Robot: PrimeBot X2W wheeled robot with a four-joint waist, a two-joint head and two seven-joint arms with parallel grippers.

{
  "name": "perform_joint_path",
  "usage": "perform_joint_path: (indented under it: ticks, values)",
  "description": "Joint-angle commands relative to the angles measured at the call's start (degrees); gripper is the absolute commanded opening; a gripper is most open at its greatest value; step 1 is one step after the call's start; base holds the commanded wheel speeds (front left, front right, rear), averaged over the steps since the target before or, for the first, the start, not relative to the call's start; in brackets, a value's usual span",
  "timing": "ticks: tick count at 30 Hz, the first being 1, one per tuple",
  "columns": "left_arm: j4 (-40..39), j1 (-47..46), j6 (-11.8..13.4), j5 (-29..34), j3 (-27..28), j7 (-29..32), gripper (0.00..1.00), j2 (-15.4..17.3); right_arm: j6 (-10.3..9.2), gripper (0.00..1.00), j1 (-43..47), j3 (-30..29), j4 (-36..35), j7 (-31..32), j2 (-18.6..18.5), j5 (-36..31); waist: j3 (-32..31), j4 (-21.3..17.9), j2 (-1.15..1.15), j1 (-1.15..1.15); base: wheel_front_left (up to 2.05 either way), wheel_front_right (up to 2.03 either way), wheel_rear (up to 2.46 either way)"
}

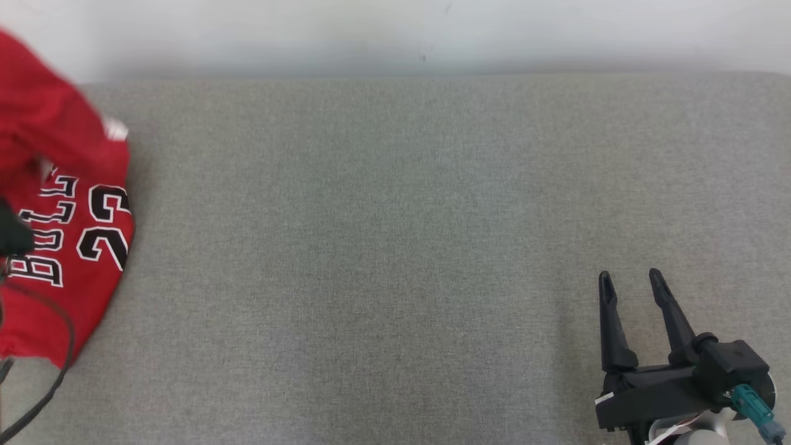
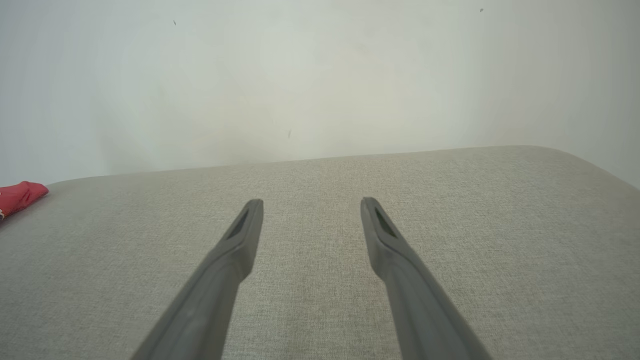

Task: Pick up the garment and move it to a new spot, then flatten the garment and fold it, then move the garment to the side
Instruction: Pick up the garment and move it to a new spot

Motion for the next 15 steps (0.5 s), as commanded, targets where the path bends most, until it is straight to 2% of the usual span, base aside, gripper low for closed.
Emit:
perform_joint_path:
  ticks: [1,8,15]
  values:
    - [-2.50,-1.83,-0.55,-0.43,-0.80,-0.45,0.00,-1.24,-0.12,1.00,0.58,0.30,0.35,-0.46,-0.07,0.73,-1.52,-0.42,-0.01,0.00,0.00,0.00,0.00]
    - [-12.50,-5.86,-1.55,0.59,-5.72,0.75,0.00,-4.08,-0.12,1.00,1.20,0.98,2.36,-1.34,-0.09,1.93,-3.68,-3.62,-0.01,0.00,0.00,0.00,0.00]
    - [-19.01,-8.00,-1.76,0.71,-11.85,3.34,0.00,-9.05,-0.12,1.00,1.17,1.45,4.15,-2.07,-0.08,3.21,-4.05,-9.64,-0.01,0.00,0.00,0.00,0.00]
